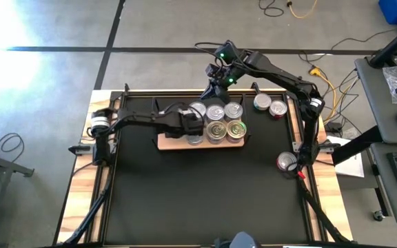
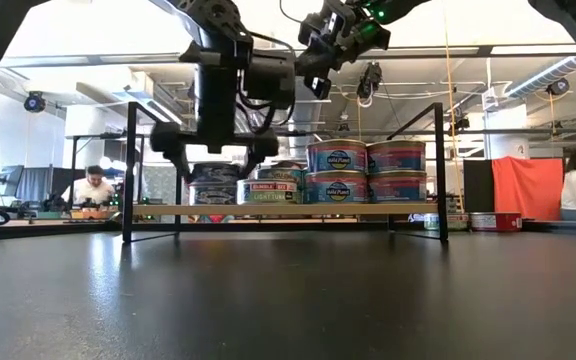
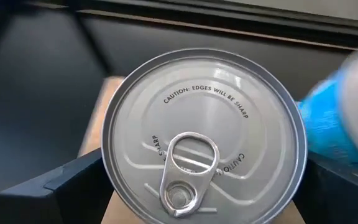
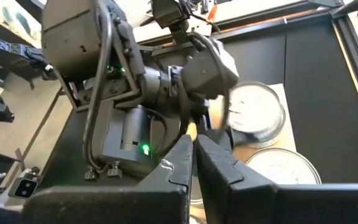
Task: Stack canned seafood by type on shelf
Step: Stack the center blue tuna can on the blue tuna can
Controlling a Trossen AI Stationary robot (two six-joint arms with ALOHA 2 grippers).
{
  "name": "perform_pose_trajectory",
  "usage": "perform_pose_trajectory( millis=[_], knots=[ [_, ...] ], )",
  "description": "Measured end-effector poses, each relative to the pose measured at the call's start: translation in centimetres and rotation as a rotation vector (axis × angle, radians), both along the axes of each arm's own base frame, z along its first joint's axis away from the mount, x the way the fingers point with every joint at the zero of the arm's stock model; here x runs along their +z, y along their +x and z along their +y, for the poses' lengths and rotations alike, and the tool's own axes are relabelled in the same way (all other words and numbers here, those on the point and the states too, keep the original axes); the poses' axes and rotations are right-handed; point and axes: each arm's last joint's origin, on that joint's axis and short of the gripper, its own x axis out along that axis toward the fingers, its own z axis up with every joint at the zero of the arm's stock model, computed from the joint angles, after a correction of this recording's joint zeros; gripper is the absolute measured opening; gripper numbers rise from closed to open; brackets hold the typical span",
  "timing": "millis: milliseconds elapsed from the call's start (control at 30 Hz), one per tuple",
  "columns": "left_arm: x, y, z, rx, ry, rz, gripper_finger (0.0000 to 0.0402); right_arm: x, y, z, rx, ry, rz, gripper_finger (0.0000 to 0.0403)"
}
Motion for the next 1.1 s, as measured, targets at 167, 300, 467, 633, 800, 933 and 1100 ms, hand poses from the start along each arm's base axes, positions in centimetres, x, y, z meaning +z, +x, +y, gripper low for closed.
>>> perform_pose_trajectory(
  millis=[167,300,467,633,800,933,1100],
  knots=[
    [0.0,0.8,1.3,-0.118,-0.011,0.011,0.0395,0.0,0.0,0.0,-0.005,0.009,0.005,0.0012],
    [0.0,0.4,1.9,-0.127,-0.044,0.03,0.0395,0.0,0.0,0.0,-0.005,0.009,0.005,0.0012],
    [0.1,0.0,1.8,-0.129,-0.05,0.045,0.0395,-0.1,-0.1,0.0,-0.005,0.015,0.014,0.0012],
    [0.3,0.0,1.7,-0.15,-0.058,0.055,0.0395,-0.1,-0.1,0.1,-0.002,0.012,0.015,0.0012],
    [0.6,-0.2,1.6,-0.164,-0.079,0.061,0.0395,-0.2,-0.1,-0.1,-0.035,-0.023,0.037,0.0012],
    [0.7,-0.3,1.6,-0.166,-0.096,0.061,0.0395,-0.3,-0.1,-0.1,-0.054,-0.04,0.049,0.0012],
    [0.6,-0.3,1.6,-0.174,-0.095,0.072,0.0395,-0.3,-0.1,-0.1,-0.054,-0.039,0.05,0.0012]
  ],
)
